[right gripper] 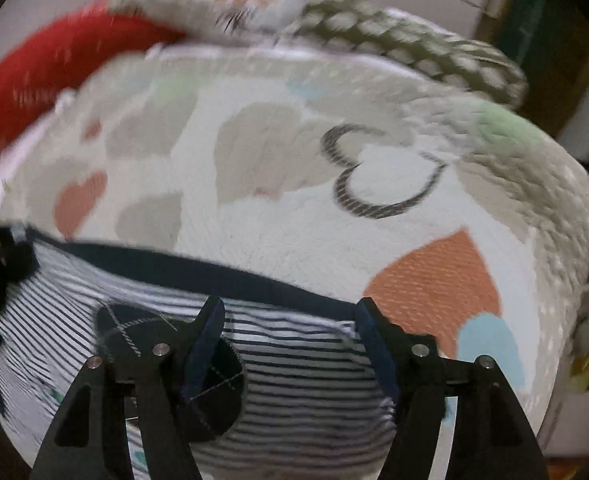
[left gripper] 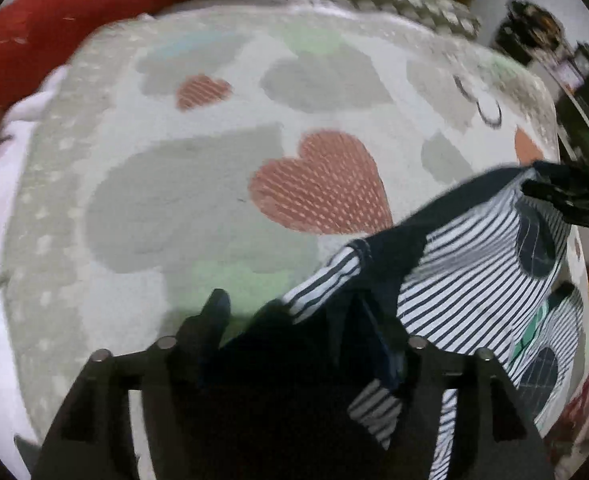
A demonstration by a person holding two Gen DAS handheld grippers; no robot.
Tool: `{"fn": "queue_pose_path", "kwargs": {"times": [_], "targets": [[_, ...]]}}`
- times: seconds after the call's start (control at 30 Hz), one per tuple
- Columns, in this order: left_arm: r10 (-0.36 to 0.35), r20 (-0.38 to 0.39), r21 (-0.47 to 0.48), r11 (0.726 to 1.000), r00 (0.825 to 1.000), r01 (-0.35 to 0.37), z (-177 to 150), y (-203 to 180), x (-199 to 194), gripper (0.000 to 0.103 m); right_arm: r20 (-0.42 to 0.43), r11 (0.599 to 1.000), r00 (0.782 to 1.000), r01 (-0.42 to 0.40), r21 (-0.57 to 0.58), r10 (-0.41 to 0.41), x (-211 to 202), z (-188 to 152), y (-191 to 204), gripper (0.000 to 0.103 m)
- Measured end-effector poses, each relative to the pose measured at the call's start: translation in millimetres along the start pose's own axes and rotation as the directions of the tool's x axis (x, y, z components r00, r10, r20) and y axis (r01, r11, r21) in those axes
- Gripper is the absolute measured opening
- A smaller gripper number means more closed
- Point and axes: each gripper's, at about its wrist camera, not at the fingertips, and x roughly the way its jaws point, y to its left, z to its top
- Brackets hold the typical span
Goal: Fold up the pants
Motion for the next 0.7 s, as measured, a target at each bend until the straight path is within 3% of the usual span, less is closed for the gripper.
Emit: {"fn": "queue_pose_path", "kwargs": {"times": [0.07,0.13,0.17,0.2,0.23,0.27,0.3,0.4,0.53,0.7], "targets": [[0.009,0.004,0.031,0.999,1.000,-0.009,2,-5,8,0.071,-0.043,0.999,0.999,0.011,-0.039,-0.012,17,-3,4,0.072],[0.021,0.014,0.053,0.998,1.000,-0.022,3,-8,10,0.070,-0.031,0.999,0.999,0.014,-0.047,-0.015,25,-4,6,0.073],[0.024,0.018,0.056,0.998,1.000,-0.025,3,-9,9,0.063,-0.024,0.999,1.000,0.003,-0.033,-0.004,25,-5,5,0.070],[0.025,0.024,0.055,0.998,0.999,-0.026,3,-9,8,0.054,-0.015,1.000,0.999,-0.030,-0.007,0.030,24,-6,1,0.057],[0.019,0.036,0.058,0.998,0.999,-0.022,2,-10,4,0.031,-0.007,0.999,0.999,-0.048,0.004,0.048,23,-7,0,0.039],[0.025,0.042,0.062,0.998,0.999,-0.028,1,-11,2,0.006,0.005,0.999,0.999,-0.052,0.014,0.052,20,-9,-3,0.027],[0.035,0.046,0.070,0.997,0.998,-0.038,-1,-14,-2,0.005,0.012,0.998,0.998,-0.064,0.029,0.064,17,-11,-6,0.010],[0.086,0.097,0.097,0.991,0.992,-0.095,-8,-25,-17,0.005,0.050,0.990,0.993,-0.107,0.086,0.103,3,-16,-14,0.008],[0.130,0.174,0.096,0.984,0.976,-0.149,-20,-37,-48,0.005,0.111,0.990,0.990,-0.094,0.102,0.083,-25,-23,-8,0.007],[0.138,0.281,0.084,0.982,0.950,-0.168,-46,-51,-97,0.005,0.193,0.986,0.978,-0.110,0.127,0.084,-73,-50,1,0.007]]}}
